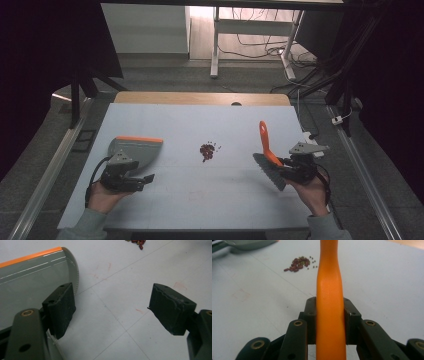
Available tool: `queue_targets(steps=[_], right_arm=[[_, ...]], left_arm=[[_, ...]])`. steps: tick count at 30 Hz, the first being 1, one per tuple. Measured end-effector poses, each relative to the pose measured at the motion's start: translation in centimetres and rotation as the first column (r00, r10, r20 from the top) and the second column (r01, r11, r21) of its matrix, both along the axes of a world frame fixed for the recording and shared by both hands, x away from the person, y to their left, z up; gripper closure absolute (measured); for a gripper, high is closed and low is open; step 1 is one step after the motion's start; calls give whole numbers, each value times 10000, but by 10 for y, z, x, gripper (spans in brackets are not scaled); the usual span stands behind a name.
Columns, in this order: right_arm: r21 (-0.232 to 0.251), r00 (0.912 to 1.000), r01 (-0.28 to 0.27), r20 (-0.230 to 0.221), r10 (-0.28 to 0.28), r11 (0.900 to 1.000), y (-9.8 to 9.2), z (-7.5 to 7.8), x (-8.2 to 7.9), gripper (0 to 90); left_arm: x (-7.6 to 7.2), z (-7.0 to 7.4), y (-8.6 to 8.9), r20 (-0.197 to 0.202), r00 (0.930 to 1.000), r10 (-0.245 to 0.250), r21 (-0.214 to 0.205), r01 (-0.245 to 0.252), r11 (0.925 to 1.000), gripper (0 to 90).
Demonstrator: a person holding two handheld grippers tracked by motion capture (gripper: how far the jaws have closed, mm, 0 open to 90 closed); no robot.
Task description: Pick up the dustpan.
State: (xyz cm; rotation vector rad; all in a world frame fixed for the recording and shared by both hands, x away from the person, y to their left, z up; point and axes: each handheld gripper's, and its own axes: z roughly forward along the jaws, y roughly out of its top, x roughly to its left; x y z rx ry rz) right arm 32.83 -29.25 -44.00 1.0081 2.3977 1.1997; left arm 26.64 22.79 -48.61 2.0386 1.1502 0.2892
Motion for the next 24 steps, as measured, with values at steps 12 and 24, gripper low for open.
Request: queue_targets(steps=[12,24], right_arm=[[28,9999,-94,37,94,10000,4,-1,6,704],[-333,10000,-83,-2,83,9994,19,-5,13,704]], left_arm=[[-2,8,-8,124,9998,-183,43,183,9998,219],[-4,7,-2,71,9994,-347,-162,348,9993,223]])
